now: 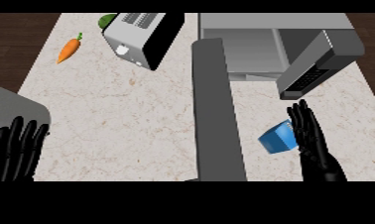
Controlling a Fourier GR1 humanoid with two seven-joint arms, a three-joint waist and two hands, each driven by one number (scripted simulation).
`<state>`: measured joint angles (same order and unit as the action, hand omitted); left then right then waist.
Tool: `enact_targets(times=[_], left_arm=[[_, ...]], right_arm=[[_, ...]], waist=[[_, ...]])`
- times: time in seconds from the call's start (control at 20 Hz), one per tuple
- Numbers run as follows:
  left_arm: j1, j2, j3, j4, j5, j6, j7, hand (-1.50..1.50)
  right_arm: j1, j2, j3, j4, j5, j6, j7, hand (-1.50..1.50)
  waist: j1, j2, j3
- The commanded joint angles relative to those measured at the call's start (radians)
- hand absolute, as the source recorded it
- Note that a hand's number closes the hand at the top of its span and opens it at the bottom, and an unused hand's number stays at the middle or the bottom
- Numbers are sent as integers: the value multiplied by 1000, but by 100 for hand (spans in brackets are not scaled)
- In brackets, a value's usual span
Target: Pick up the milk, place it into the microwave and close the microwave
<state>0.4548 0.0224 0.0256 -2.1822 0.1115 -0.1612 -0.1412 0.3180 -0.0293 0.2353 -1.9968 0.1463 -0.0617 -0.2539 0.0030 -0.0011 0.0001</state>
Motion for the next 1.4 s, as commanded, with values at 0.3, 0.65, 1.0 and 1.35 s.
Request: enact_targets(times=[0.3,0.65,1.0,1.35], left_arm=[[42,-21,-50,2,-35,-2,-38,-150],[65,-22,-38,73,-50,-35,-138,-150],[120,-21,-41,-51,-30,-25,-64,-150],[118,-15,25,8,10,-72,-126,-150]], right_arm=[[-34,-41,-155,272,-39,8,-215,-150],[-116,-67,-231,364,-49,22,-203,-150],[-177,-93,-280,613,-46,70,-353,-150],[-238,-169,-360,726,-80,145,-372,-150]], waist=[[-1,0,0],[2,0,0],[4,1,0],[3,1,0]])
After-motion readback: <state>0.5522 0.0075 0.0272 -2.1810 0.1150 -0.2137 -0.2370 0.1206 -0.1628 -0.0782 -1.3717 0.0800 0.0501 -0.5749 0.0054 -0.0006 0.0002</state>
